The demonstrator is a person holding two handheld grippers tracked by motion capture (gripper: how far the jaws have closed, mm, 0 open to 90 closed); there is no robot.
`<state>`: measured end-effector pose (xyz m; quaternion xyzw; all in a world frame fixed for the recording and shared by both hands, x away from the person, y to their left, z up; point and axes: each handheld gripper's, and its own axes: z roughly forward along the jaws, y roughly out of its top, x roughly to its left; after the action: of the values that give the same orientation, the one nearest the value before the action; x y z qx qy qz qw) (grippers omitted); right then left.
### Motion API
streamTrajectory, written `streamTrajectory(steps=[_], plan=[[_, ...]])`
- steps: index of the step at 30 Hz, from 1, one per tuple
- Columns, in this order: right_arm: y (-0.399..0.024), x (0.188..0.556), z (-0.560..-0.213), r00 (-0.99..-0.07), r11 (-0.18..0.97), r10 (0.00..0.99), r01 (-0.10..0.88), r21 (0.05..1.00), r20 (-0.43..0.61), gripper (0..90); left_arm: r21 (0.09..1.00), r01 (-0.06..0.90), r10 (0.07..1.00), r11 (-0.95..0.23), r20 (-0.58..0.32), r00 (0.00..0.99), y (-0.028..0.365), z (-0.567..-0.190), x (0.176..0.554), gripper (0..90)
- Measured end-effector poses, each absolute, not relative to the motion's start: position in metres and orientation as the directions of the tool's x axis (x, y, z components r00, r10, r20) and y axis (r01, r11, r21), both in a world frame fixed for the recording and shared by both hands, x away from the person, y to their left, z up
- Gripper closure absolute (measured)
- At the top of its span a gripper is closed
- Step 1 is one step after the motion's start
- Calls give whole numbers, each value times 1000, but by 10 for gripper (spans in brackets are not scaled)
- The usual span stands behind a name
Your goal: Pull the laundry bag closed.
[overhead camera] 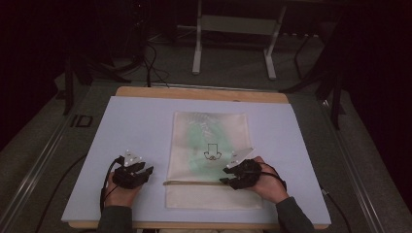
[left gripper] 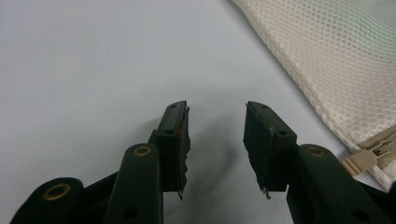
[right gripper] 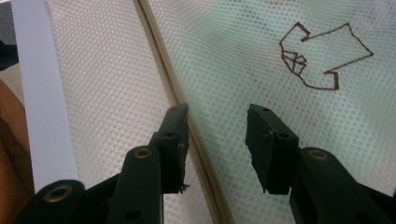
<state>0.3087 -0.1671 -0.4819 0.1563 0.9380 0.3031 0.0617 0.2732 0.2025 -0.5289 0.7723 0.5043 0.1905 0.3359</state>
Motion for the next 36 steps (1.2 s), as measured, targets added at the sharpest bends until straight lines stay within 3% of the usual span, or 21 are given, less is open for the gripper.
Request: streamTrajectory(steps=[36], plan=[[-108,307,-488,-975,799,222,173,575,-16,613,706,654,905,-271,-44,423,202,-529,274,577]])
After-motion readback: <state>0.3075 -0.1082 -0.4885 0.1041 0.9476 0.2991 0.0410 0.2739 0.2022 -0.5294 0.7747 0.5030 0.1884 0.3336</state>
